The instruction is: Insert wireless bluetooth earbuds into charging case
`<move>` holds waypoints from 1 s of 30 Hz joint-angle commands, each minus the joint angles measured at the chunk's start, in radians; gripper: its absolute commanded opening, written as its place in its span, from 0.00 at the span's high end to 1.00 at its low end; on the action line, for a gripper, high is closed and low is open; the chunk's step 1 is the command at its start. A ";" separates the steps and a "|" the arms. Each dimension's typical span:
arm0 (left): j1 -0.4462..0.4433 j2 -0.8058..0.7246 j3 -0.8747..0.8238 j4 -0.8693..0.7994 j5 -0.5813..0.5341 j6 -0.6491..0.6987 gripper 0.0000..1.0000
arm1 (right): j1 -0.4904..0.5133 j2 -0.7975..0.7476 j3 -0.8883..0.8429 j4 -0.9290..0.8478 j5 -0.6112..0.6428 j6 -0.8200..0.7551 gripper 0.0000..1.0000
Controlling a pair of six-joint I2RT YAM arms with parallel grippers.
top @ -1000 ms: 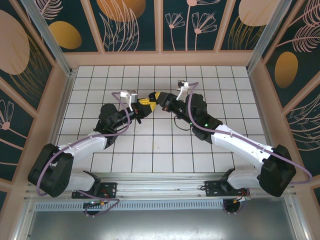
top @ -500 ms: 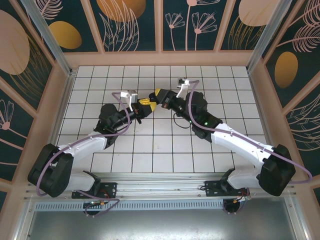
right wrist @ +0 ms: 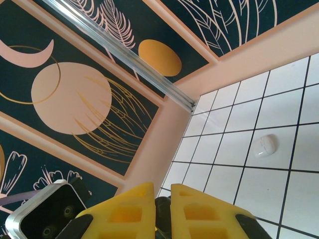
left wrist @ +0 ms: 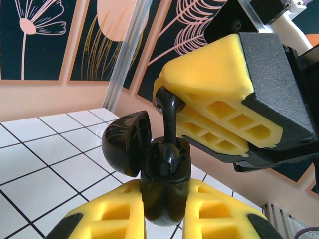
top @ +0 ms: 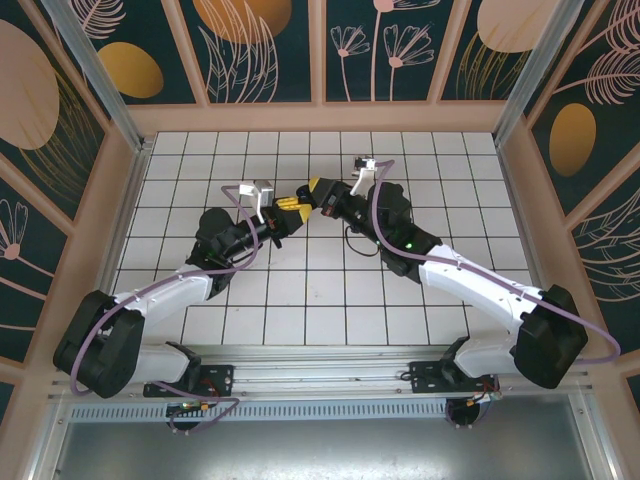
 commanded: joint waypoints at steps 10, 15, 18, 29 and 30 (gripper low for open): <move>-0.007 -0.044 0.003 0.045 -0.004 -0.007 0.97 | 0.006 -0.040 -0.045 -0.003 0.003 0.012 0.89; -0.007 -0.046 0.008 0.046 -0.007 -0.009 0.97 | 0.007 -0.068 -0.069 -0.008 0.007 0.021 0.88; -0.008 -0.045 0.011 0.046 -0.007 -0.011 0.97 | 0.010 -0.075 -0.071 -0.020 0.005 0.022 0.87; -0.007 -0.035 0.024 0.035 -0.005 -0.004 0.97 | 0.027 -0.076 -0.079 0.001 -0.020 0.057 0.87; -0.007 -0.034 0.024 0.032 -0.006 -0.002 0.97 | 0.030 -0.076 -0.080 0.009 -0.021 0.062 0.88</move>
